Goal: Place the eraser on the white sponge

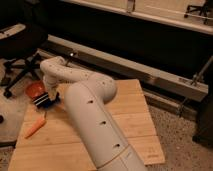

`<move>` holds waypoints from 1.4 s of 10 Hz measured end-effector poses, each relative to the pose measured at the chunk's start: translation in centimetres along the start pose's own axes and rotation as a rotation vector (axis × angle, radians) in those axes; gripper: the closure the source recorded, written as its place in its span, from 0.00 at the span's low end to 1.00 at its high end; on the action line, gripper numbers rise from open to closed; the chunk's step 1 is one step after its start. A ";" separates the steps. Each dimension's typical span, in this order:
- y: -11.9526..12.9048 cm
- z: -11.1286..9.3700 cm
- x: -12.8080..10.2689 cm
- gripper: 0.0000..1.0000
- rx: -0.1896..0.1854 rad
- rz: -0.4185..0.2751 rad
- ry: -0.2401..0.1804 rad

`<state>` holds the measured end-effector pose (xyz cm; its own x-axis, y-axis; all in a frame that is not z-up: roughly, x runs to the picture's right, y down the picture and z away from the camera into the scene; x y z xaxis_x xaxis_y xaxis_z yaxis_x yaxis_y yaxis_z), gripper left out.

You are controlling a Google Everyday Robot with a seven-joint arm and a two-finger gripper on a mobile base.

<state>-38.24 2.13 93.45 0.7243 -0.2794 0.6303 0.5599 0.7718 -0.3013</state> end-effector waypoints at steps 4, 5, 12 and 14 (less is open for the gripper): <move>-0.2 -0.4 0.4 1.00 0.004 -0.021 0.017; 0.4 -0.9 1.2 1.00 -0.007 -0.025 0.033; 4.4 -1.9 0.9 1.00 -0.032 0.026 0.020; 4.6 -1.5 0.3 1.00 -0.030 0.027 0.014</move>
<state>-34.85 4.80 91.17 0.7449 -0.2665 0.6117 0.5515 0.7619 -0.3397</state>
